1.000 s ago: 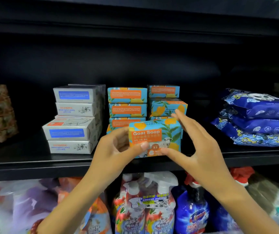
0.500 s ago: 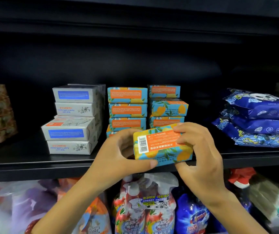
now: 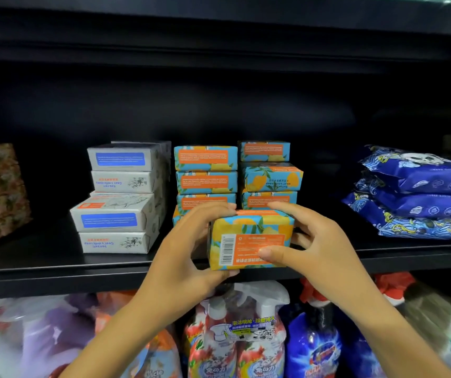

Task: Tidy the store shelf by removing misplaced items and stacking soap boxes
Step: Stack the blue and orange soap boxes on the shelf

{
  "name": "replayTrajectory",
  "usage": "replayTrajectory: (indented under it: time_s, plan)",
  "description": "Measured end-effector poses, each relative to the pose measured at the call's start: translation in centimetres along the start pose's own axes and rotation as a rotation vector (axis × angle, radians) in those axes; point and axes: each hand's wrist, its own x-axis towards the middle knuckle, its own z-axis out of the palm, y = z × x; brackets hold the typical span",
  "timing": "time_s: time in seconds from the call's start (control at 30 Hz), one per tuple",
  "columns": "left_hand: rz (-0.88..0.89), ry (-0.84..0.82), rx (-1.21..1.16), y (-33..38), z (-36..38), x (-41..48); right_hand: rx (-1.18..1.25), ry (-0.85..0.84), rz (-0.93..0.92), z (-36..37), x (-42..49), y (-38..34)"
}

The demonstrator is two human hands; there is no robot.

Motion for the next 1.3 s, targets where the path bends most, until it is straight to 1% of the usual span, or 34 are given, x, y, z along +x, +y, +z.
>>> replayTrajectory:
  time_s: [0.07,0.1,0.2,0.27,0.33,0.4,0.47,0.53,0.6,0.67,0.73,0.8,0.87,0.97,1.03,1.3]
  plan:
    - [-0.02,0.001,-0.007,-0.2,-0.3,-0.3,0.036,0.027,-0.048,0.2,0.1,-0.3]
    - [-0.069,-0.003,-0.046,-0.3,-0.4,-0.5,0.028,0.045,-0.084,0.3,0.1,-0.4]
    - [-0.291,0.018,-0.287,0.2,-0.8,-0.8,-0.07,0.079,-0.223,1.4,-0.3,-0.2]
    - [-0.387,0.034,-0.287,0.4,-1.0,-0.8,-0.143,0.086,-0.312,2.4,-0.7,0.2]
    - [-0.425,0.022,-0.265,0.3,-1.3,-0.7,-0.223,0.122,-0.411,3.1,-0.8,0.8]
    - [-0.431,0.003,-0.224,0.2,-1.6,-0.6,-0.295,0.126,-0.481,3.6,-0.7,1.5]
    - [-0.427,0.005,-0.167,0.0,-1.9,-0.6,-0.345,0.088,-0.473,3.6,-0.5,2.2]
    - [-0.427,0.028,-0.077,-0.6,-2.2,-0.5,-0.375,0.067,-0.398,3.1,-0.5,2.9]
    - [-0.424,0.044,0.063,-1.1,-2.5,-0.4,-0.375,0.058,-0.297,2.3,-0.5,3.5]
    - [-0.42,0.016,0.173,-1.6,-2.7,-0.3,-0.404,0.035,-0.23,1.4,-0.5,4.0]
    - [-0.427,-0.002,0.211,-1.8,-2.6,-0.3,-0.443,-0.018,-0.188,1.0,-0.6,4.4]
    - [-0.401,-0.005,0.254,-1.8,-2.5,-0.4,-0.507,-0.074,-0.188,0.9,-0.6,4.8]
    - [-0.315,-0.009,0.375,-1.9,-2.4,-0.5,-0.603,-0.103,-0.211,1.0,-0.7,5.1]
    - [-0.144,-0.008,0.536,-2.2,-2.4,-0.8,-0.654,-0.084,-0.224,1.2,-0.8,5.3]
    - [-0.086,-0.002,0.602,-2.4,-2.5,-1.0,-0.654,-0.066,-0.24,1.3,-1.0,5.5]
    - [-0.155,-0.012,0.742,-2.8,-2.6,-0.9,-0.682,-0.008,-0.279,1.6,-1.2,5.8]
